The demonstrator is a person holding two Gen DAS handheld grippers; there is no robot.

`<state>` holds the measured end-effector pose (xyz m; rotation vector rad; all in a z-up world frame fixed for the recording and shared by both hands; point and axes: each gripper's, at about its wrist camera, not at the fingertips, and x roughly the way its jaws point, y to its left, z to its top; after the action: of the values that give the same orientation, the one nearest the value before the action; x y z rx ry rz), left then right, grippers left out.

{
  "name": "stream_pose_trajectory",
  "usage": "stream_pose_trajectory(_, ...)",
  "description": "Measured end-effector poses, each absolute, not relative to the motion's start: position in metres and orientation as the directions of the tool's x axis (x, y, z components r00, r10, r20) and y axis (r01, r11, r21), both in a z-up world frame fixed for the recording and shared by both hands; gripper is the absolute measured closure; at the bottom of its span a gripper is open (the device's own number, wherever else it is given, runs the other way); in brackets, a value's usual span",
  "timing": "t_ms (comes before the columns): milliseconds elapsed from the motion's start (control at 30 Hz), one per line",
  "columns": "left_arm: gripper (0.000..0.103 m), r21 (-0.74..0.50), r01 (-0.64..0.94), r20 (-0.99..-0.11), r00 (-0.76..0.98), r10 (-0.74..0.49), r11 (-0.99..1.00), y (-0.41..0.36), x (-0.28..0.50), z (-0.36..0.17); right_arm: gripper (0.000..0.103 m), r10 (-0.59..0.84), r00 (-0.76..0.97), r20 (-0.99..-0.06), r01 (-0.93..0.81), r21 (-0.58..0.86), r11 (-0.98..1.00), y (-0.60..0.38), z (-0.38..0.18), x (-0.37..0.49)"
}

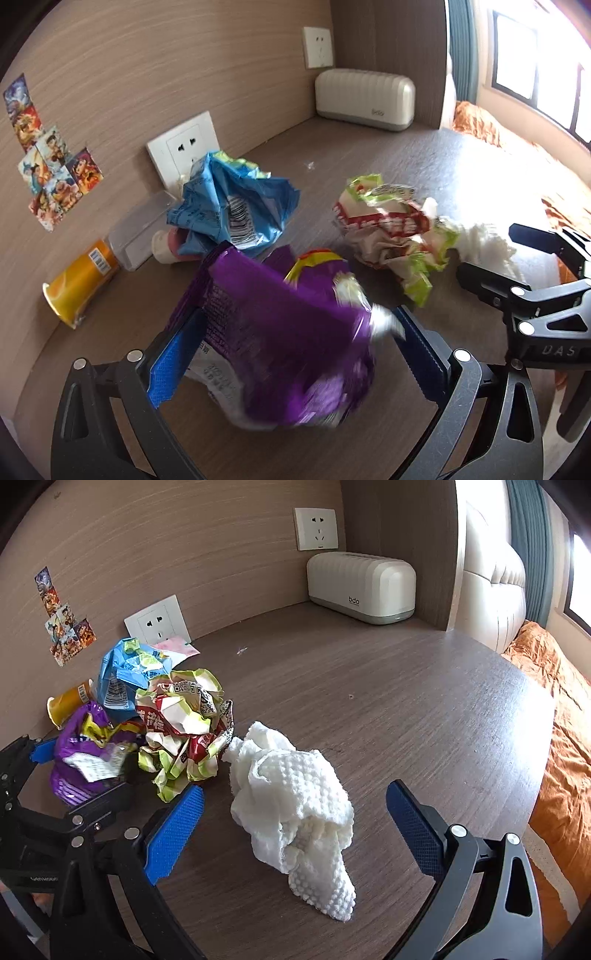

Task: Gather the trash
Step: 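Grasp the purple chip bag with the left gripper while the right grasps the white tissue, then carry the purple bag and white tissue with both grippers over the white bin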

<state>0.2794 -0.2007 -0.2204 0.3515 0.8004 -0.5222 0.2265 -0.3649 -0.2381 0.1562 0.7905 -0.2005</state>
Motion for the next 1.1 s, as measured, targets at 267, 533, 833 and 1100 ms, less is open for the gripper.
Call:
stream_pose_trajectory(267, 0.026, 0.11, 0.535, -0.767, 0.582, -0.271, 0.837, -0.197, 0.295, -0.232, 0.037, -0.111, 0.684, -0.721, 0.175, 0.015, 0.984, -0.353, -0.241, 0.233)
stream_pose_trajectory(533, 0.03, 0.102, 0.52, -0.751, 0.6, -0.277, 0.848, -0.189, 0.281, -0.226, 0.06, -0.129, 0.709, -0.693, 0.183, 0.004, 0.983, -0.355, -0.235, 0.219)
stream_pose_trajectory(833, 0.03, 0.066, 0.56, -0.736, 0.586, -0.338, 0.826, -0.19, 0.247, -0.205, 0.061, -0.157, 0.735, -0.66, 0.213, 0.005, 0.977, -0.368, -0.215, 0.188)
stream_pose_trajectory(1100, 0.03, 0.055, 0.63, -0.724, 0.56, -0.404, 0.774, -0.232, 0.215, -0.193, 0.061, -0.202, 0.735, -0.647, 0.276, 0.013, 0.961, -0.394, -0.199, 0.14)
